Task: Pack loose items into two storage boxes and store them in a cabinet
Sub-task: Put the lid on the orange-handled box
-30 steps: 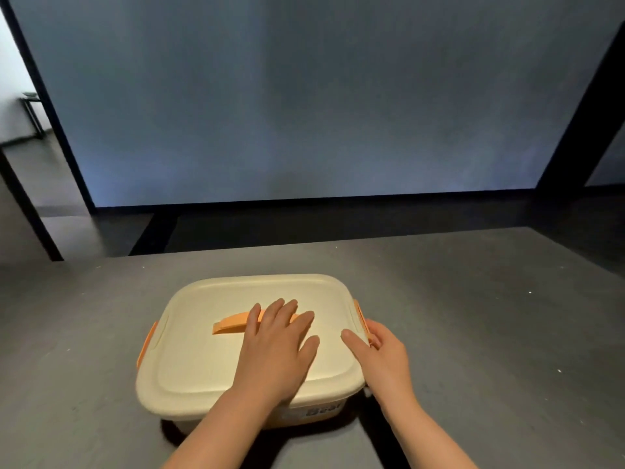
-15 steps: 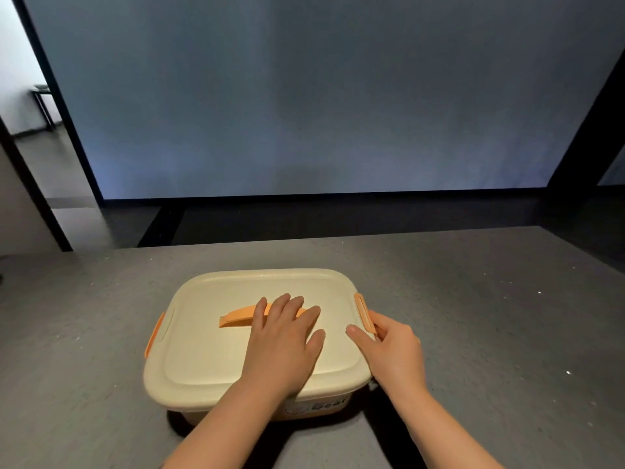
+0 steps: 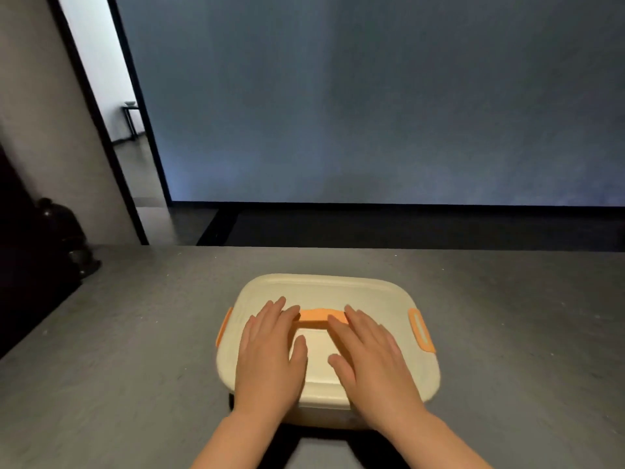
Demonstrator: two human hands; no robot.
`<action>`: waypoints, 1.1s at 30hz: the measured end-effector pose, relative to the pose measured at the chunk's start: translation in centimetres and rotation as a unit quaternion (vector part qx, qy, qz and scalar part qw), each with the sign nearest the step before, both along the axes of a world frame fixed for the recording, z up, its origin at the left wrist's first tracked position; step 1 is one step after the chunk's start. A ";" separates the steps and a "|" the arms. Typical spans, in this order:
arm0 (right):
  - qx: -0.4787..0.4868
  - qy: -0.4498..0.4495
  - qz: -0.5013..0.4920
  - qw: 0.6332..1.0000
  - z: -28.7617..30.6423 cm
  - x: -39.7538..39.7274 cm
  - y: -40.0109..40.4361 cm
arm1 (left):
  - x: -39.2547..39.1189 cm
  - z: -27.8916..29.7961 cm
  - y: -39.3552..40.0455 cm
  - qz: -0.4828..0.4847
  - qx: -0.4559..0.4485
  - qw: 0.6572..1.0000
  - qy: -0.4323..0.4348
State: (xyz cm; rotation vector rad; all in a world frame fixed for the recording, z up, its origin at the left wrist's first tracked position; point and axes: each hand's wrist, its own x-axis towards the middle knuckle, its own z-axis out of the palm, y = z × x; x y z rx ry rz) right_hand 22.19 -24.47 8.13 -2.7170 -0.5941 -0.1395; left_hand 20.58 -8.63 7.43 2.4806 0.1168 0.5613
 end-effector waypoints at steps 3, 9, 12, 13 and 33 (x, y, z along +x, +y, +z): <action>-0.030 -0.021 0.076 0.996 0.0 0.9 3.0 | -0.9 -0.9 4.5 0.090 -0.040 0.995 0.012; -0.067 -0.011 0.117 0.991 -0.1 2.1 7.8 | -1.1 -1.6 8.0 0.118 -0.254 0.953 0.119; -0.067 -0.013 0.111 0.991 0.0 2.3 8.1 | -1.0 -1.4 7.7 0.098 -0.370 0.914 0.131; -0.065 -0.010 0.112 0.992 0.0 2.3 8.1 | -1.0 -1.4 7.7 0.096 -0.390 0.907 0.128; -0.049 -0.015 0.108 0.993 -0.1 2.3 8.4 | -0.5 -0.9 6.4 0.106 -0.171 0.977 0.068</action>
